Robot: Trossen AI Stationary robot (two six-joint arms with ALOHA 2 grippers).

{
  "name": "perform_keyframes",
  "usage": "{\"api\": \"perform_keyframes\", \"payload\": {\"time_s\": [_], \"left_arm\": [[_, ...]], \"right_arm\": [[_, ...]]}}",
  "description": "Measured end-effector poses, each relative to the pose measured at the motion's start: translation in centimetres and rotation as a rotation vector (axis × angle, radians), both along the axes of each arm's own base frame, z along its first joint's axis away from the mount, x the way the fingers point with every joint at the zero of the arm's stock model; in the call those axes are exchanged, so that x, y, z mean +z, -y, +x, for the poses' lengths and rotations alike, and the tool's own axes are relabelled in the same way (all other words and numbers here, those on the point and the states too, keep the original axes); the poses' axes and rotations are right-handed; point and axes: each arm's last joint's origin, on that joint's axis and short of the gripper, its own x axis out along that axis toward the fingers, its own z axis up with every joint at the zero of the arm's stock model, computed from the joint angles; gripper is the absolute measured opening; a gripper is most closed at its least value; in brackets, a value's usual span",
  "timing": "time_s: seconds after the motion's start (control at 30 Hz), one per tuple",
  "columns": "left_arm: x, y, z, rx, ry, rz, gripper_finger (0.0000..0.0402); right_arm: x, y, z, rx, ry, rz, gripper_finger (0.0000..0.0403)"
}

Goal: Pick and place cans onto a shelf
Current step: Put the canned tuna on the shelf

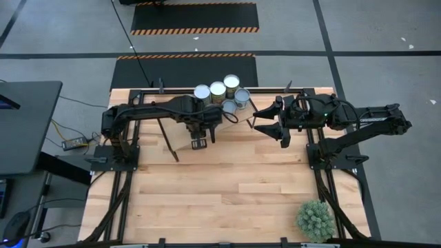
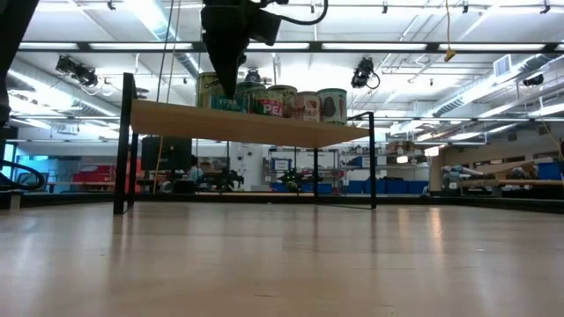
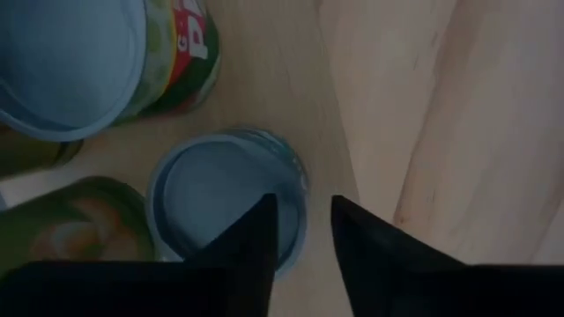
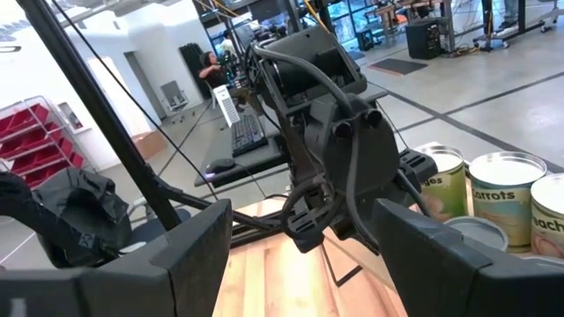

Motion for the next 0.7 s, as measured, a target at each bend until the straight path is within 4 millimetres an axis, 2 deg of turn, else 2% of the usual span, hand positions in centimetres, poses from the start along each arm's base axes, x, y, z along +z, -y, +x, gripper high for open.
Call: {"api": "perform_keyframes", "payload": {"time_s": [0.1,0.2,0.37,0.53,0.7], "left_arm": [[0.0,0.0,-0.1,0.019,-0.009,0.023,0.0142],[0.0,0.0,-0.1,0.019,-0.011,0.047,0.0158],[0.1,0.5,0.0,-0.025,-0.023,0.133,0.0157],[0.2,1.1,0.0,-0.092,-0.029,0.109,0.0149],[1.3,1.2,-0.7,-0.108,0.009,0.108,0.0143]], "right_arm": [[0.0,0.0,0.0,0.0,0.0,-0.001,0.0281],[0.0,0.0,0.0,0.0,0.0,-0.005,0.0281],[0.0,0.0,0.0,0.0,0.0,-0.005,0.0281],[0.0,0.0,0.0,0.0,0.0,-0.005,0.0281],[0.0,0.0,0.0,-0.001,0.0,-0.005,0.0281]]}}
